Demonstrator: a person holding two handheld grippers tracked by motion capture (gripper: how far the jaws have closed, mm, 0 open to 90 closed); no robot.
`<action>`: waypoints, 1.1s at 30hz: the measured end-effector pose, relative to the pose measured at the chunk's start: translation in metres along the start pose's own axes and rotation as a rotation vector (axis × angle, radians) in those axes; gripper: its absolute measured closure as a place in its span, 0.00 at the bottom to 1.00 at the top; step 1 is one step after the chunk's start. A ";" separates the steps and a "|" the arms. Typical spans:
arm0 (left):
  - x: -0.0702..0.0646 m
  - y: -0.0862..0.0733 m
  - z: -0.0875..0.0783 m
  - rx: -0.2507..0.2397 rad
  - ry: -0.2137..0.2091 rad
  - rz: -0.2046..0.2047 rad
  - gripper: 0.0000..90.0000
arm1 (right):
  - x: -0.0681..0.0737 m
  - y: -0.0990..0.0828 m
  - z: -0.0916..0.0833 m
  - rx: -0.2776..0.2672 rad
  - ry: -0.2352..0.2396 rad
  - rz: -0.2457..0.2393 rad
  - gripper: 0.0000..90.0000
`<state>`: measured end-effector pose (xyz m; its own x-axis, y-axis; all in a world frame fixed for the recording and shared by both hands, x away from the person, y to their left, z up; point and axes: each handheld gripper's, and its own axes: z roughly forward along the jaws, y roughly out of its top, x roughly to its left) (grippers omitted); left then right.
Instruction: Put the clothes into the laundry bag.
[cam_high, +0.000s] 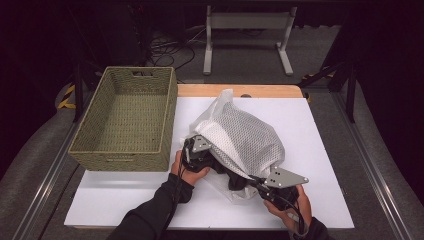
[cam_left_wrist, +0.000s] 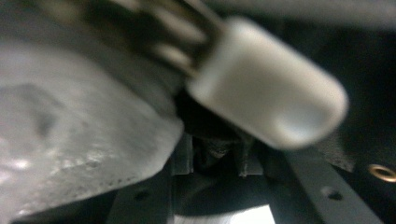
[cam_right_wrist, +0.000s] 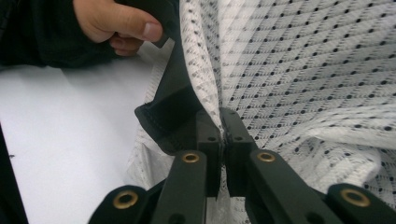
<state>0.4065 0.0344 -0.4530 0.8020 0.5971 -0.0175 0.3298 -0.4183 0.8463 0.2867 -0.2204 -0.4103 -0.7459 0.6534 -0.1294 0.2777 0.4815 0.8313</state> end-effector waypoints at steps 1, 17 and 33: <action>0.000 0.002 -0.001 -0.028 -0.040 0.008 0.84 | -0.001 0.000 0.000 -0.002 -0.002 0.004 0.95; -0.014 -0.009 -0.052 -0.041 -0.205 0.021 0.53 | -0.009 -0.007 -0.003 0.041 0.016 0.030 0.99; -0.002 -0.023 -0.106 -0.071 0.060 0.055 0.27 | -0.017 -0.007 -0.023 0.026 -0.050 0.033 0.99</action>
<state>0.3446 0.1153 -0.4166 0.7863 0.6149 0.0604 0.2481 -0.4037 0.8806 0.2830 -0.2480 -0.4010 -0.7051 0.6972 -0.1297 0.3173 0.4737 0.8215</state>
